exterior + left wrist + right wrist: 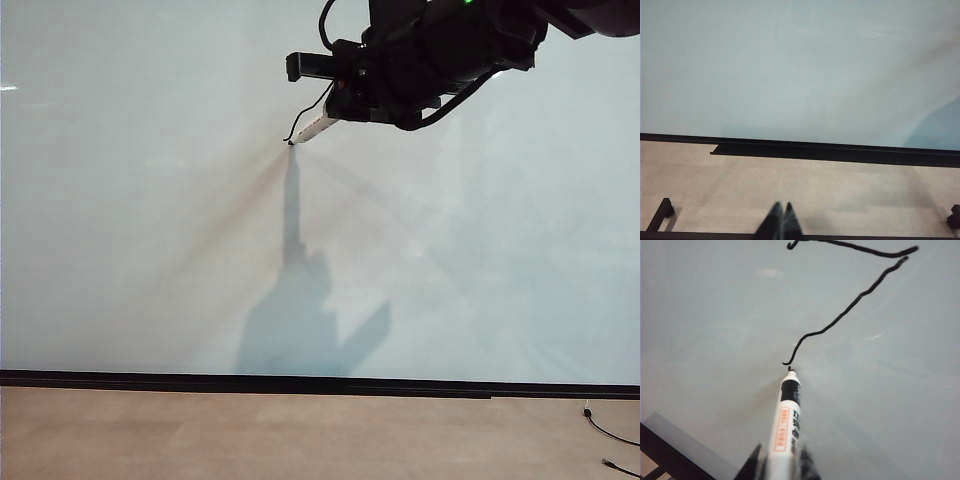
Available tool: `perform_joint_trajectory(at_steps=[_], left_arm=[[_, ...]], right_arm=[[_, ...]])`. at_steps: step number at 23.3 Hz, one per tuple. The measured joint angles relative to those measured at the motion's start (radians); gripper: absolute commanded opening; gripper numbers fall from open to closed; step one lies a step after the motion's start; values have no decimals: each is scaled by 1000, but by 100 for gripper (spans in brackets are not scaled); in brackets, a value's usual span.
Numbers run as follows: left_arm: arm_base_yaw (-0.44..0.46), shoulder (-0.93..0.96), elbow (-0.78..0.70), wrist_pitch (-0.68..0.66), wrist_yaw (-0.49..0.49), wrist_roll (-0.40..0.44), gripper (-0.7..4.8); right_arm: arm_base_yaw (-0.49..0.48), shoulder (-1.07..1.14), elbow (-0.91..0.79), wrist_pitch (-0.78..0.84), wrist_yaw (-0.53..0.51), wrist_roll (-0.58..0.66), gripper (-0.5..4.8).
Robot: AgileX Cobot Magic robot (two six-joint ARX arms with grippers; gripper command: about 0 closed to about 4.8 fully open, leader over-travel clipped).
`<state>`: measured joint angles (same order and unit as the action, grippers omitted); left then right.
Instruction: Pick up the pen on the shelf to the right of the whiteboard and write the letter Z.
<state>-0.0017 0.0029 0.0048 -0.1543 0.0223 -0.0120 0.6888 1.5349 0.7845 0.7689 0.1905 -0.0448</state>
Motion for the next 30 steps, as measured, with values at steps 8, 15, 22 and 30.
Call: perform_joint_trajectory(at_steps=[8,15,22,30], left_arm=[[0,0,0,0,0,0,-4],[0,0,0,0,0,0,-4],[0,0,0,0,0,0,-4],[0,0,0,0,0,0,-4]], right_arm=[[-17,-27,-6,-26,-1,0,-5],[-44,-66,-64,-12,8,1,-5],[-84,-129,-112,-14,6,2,-5],[-111,-171,-153,-10,8,2,-5]])
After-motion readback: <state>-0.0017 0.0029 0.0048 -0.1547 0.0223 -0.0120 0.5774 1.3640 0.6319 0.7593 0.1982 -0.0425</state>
